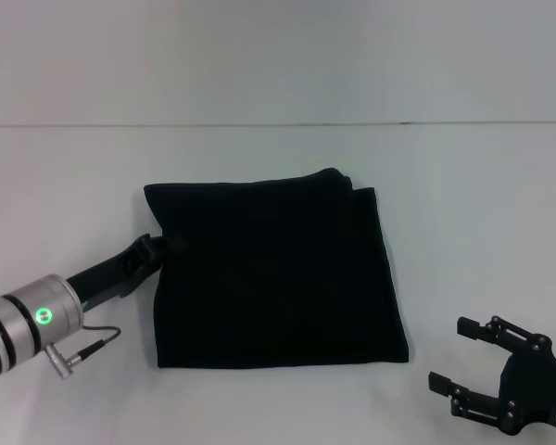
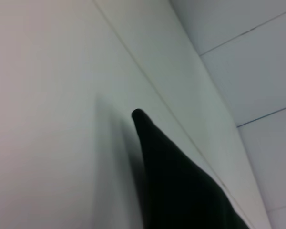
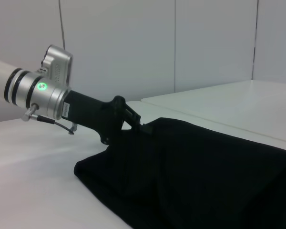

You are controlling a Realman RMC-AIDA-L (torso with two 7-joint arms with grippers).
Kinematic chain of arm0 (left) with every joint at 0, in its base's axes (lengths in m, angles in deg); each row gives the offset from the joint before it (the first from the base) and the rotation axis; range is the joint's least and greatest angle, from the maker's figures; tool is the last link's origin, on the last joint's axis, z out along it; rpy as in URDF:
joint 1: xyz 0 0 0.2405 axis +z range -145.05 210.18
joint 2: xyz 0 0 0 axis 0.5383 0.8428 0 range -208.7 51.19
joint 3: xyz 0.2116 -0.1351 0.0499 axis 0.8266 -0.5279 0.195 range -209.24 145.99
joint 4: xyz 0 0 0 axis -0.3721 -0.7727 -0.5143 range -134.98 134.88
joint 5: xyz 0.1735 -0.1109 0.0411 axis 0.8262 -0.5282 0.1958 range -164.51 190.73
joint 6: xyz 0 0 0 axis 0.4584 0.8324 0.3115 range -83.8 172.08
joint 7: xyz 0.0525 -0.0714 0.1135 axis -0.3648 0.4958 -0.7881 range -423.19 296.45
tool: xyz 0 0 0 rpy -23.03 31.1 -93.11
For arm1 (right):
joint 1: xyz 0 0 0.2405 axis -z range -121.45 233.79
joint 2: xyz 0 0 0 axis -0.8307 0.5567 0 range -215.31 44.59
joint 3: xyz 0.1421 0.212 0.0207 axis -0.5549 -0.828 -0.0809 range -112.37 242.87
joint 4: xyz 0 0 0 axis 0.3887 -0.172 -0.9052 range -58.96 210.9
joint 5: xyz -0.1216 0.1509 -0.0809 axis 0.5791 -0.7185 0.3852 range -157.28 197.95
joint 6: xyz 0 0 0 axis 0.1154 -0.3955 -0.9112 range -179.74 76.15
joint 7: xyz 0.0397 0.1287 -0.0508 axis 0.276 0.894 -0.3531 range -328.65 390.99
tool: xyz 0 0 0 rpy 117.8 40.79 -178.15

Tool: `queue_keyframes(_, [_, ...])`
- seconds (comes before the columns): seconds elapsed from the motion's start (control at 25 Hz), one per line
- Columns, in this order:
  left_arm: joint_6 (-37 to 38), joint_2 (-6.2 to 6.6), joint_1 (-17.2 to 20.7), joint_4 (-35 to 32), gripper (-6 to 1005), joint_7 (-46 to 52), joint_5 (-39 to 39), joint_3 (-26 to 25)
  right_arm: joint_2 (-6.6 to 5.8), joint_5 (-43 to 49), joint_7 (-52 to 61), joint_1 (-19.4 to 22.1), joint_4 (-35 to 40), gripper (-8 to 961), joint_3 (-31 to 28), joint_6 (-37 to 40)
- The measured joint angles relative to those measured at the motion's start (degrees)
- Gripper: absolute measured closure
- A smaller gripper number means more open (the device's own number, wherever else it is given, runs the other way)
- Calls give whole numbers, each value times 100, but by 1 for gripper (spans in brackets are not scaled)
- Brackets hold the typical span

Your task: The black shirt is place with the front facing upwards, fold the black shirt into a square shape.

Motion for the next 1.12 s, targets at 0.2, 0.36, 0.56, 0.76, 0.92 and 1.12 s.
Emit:
queue_keyframes(0.2, [308, 28, 28, -205, 901, -349, 53, 40, 6, -6, 0, -12, -34, 93, -3, -11])
queue_keyframes(0.36, [541, 34, 67, -475, 795, -625, 229, 69, 6, -6, 0, -23, -55, 93, -27, -14])
queue_keyframes(0.56, [756, 39, 282, -1156, 607, -979, 493, 42, 5, -45, 0, -84, -179, 93, -321, 5])
queue_keyframes(0.76, [1917, 32, 658, -2021, 404, -2879, 496, -24, -5, -340, 22, -273, -364, 93, -584, 53])
queue_keyframes(0.92, [3023, 31, 793, -2220, 247, -4067, 782, 16, -29, -27, 31, -519, -321, 93, -313, 71])
queue_keyframes(1.12, [3531, 24, 781, -2176, 151, -4591, 1436, 145, -35, 526, 5, -649, -287, 93, -114, 53])
